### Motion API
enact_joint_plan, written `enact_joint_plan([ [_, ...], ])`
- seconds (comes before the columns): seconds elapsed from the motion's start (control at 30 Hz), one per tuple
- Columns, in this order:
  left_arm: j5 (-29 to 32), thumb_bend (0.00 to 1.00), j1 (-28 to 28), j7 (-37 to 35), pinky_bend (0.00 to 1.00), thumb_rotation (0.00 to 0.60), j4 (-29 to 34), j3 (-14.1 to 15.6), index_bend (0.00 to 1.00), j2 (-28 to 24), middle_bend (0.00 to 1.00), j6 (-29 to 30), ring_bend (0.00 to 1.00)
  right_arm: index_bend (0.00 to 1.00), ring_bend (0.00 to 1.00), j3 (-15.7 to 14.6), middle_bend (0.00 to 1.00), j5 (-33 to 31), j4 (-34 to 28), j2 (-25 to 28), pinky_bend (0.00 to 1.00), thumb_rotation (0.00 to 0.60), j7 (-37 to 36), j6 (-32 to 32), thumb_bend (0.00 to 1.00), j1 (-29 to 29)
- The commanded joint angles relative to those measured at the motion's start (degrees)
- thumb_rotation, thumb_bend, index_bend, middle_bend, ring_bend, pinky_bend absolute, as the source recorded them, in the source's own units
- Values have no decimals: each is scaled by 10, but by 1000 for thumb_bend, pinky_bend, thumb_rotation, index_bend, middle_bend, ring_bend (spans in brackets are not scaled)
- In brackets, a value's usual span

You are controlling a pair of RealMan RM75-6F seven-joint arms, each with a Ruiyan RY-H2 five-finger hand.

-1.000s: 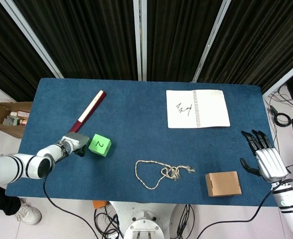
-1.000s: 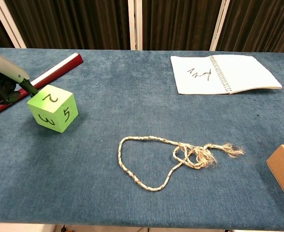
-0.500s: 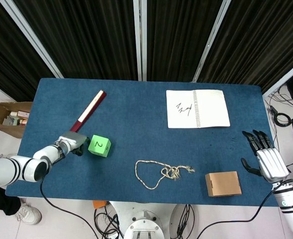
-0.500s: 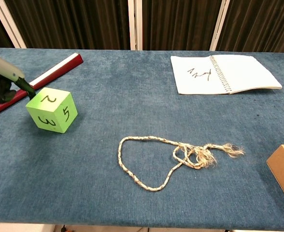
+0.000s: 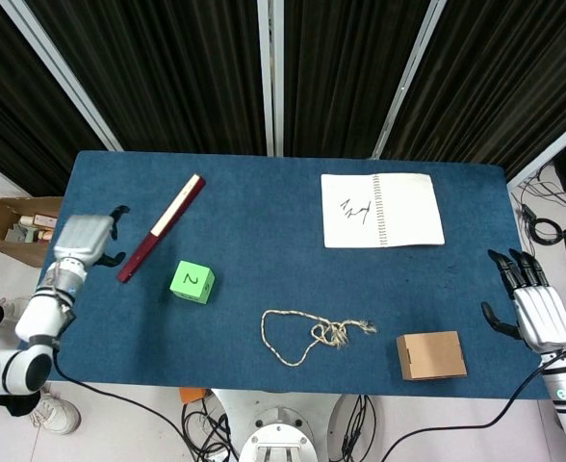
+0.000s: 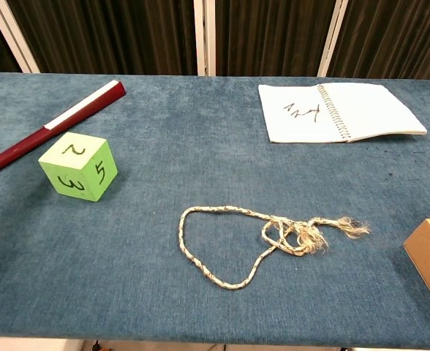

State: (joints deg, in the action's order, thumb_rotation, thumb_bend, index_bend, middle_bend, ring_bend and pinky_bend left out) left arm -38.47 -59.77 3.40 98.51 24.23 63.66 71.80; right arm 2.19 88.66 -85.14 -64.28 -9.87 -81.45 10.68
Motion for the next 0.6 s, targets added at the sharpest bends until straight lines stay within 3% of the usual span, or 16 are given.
enact_joint_plan([
  [0.03,-168,190,198,-90,203,490,-118,-30,140,58,163,192,182,41,0,5,91,-10,9,-7,0,600,7,-7,313,-7],
  [0.2,-222,190,284,-65,183,478,-164,-36,140,75,142,253,158,2,0,7,22,-4,21,-21,0,600,8,-24,269,-13],
  [0.27,-242,190,311,-61,180,560,-155,-36,140,73,142,263,158,0,0,5,17,3,23,-25,0,600,13,-31,267,-16],
  [0.33,-262,190,335,-63,177,600,-141,-36,140,69,142,269,158,0,0,1,17,9,22,-30,0,600,19,-36,268,-19],
  [0.6,-323,190,408,-31,177,600,-109,-53,140,68,142,299,159,0,0,-11,24,29,11,-40,0,600,47,-46,291,-27],
])
